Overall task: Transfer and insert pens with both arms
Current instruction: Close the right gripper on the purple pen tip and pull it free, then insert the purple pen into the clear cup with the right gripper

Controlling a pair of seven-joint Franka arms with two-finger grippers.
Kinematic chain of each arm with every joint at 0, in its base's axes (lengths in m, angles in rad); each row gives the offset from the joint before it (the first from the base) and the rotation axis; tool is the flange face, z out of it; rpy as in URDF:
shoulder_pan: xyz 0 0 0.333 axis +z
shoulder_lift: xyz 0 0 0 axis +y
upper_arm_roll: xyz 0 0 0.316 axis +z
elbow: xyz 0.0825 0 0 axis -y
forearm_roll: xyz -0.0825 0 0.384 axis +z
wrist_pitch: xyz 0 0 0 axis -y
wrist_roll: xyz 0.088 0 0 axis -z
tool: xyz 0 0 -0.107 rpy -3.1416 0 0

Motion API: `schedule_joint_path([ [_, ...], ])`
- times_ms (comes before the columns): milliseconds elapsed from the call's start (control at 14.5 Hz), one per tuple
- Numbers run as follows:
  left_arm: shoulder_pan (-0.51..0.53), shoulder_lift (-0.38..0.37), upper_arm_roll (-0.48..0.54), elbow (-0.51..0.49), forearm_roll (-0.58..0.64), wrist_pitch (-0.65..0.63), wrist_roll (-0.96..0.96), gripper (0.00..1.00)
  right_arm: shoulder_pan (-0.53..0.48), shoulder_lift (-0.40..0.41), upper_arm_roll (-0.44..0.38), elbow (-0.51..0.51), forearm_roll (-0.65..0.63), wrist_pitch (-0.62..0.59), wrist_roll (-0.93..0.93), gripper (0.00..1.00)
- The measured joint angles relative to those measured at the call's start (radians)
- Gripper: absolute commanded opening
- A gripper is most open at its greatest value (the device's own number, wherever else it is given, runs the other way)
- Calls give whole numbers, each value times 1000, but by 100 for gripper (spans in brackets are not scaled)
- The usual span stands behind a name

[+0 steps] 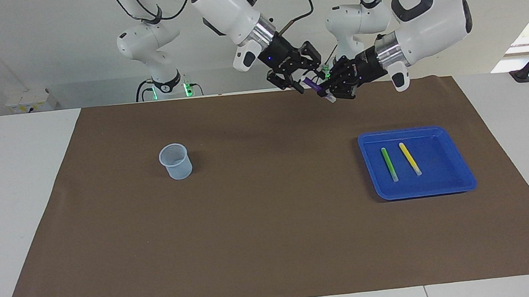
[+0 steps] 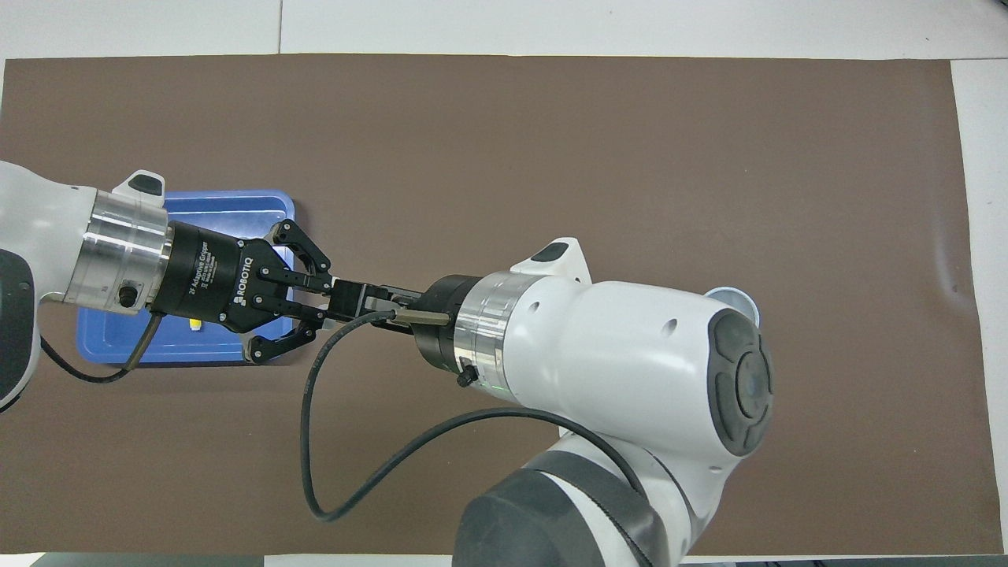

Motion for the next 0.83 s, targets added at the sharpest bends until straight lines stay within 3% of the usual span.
schedule_joint_path([
  [69,0,0,0,0,-2,2,0,0,3,0,0,0,0,-6,0,45],
  [138,0,0,0,0,-3,3,0,0,6,-1,0,0,0,-8,0,21],
  [206,0,0,0,0,-4,4,0,0,7,-1,0,0,-1,-8,0,4],
  [275,0,0,0,0,-4,5,0,0,7,-1,0,0,-2,-9,0,0],
  [482,1,0,1,0,-8,11,0,0,4,-1,-5,-4,-7,-14,0,0],
  [550,1,-1,1,0,-9,12,0,0,4,-1,-5,-4,-7,-14,0,2],
  [619,1,-1,1,0,-10,12,0,0,4,-1,-5,-3,-7,-14,0,11],
  [688,1,-1,1,0,-10,12,0,0,4,-1,-5,-3,-7,-14,0,10],
  [826,1,-1,1,0,-11,13,0,0,4,-2,-5,-3,-7,-14,0,0],
])
